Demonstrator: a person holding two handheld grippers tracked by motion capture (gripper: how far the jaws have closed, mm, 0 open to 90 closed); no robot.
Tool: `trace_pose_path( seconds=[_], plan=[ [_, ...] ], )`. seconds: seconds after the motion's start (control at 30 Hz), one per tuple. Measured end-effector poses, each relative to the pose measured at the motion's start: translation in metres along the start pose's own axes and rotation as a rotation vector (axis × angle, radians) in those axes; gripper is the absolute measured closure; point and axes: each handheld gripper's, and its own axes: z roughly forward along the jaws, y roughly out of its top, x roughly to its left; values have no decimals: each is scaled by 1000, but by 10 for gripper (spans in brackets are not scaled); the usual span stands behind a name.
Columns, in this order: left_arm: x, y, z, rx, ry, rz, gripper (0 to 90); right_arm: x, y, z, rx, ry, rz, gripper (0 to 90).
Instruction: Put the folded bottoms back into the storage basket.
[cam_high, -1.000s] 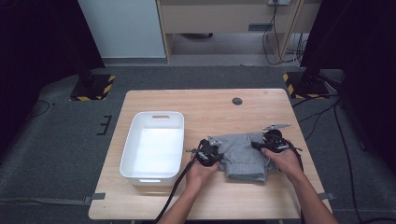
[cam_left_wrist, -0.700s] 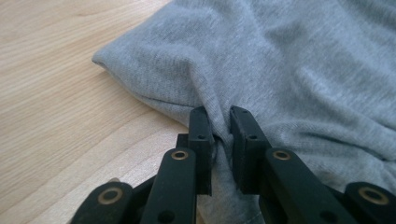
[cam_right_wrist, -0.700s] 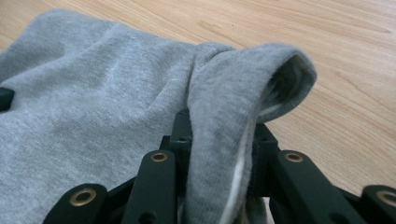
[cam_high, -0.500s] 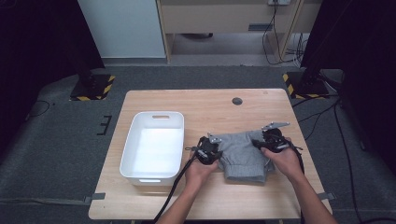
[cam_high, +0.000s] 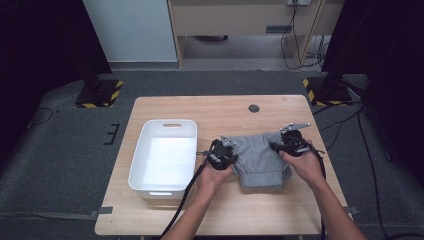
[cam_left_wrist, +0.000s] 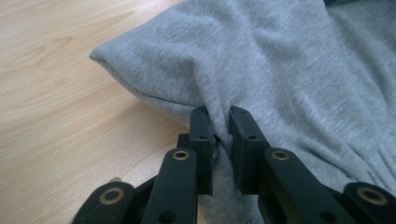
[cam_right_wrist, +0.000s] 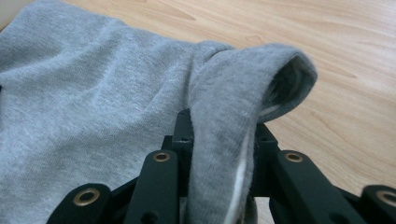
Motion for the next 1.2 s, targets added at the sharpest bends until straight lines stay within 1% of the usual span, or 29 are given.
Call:
trace_pose_path(
  seconds=[0.13,0.23,0.4,0.43,0.6,0.77,1.07,1.2],
  plan=[
    [2,6,-5,-9,-3,-4,802,0,4,-2,-4,-3,-4,710],
    [3,8,-5,-11,-11,-12,802,0,6,-4,-2,-5,-5,710],
    [3,10,-6,-14,-14,-9,802,-1,8,-4,-7,-12,-1,710],
    [4,11,-7,-17,-15,-8,802,0,10,-4,4,-14,-7,710],
    [5,12,-8,-22,-13,-12,802,0,13,-3,5,-17,-6,710],
    [7,16,-12,-29,-11,-12,802,1,20,-5,-6,-16,-8,710],
    [9,19,-16,-40,-9,-13,803,0,26,-8,-17,-8,-8,711],
    [9,22,-18,-42,-8,-10,804,2,29,-11,-24,-15,-13,711]
  ],
)
